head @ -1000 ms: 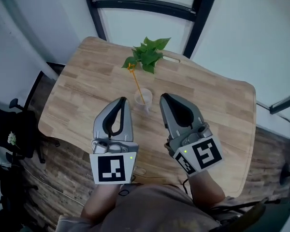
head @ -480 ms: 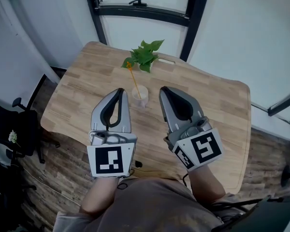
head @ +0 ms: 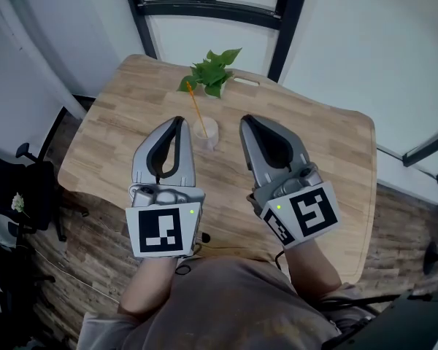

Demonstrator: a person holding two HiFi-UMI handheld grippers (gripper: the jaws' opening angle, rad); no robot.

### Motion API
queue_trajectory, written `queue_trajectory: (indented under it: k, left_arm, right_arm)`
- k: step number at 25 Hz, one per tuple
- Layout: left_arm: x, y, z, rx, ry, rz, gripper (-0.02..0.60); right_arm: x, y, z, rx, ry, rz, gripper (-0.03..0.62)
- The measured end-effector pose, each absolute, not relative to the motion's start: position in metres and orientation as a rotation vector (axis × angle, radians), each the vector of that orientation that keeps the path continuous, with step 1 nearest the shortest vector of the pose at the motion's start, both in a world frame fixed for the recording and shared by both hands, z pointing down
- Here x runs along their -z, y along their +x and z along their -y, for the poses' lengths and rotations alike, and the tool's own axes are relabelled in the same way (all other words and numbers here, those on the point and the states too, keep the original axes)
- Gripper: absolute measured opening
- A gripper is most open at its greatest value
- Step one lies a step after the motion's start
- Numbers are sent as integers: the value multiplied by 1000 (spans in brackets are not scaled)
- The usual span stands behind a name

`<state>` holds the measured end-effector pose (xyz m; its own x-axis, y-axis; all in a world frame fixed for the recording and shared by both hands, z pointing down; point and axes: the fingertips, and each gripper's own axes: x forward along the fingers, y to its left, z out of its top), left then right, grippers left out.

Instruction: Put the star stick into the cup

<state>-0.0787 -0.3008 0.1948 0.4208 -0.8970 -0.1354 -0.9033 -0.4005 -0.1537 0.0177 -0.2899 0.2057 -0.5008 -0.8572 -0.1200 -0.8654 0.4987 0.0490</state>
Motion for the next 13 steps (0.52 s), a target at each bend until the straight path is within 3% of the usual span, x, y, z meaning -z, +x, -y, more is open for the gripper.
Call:
queue_trajectory:
  k: [13]
  left_arm:
    - [-193,-63,295,-49,-2473,-1567,2]
  right_arm:
    - [-205,34,282,-173,-1537,-2634,23]
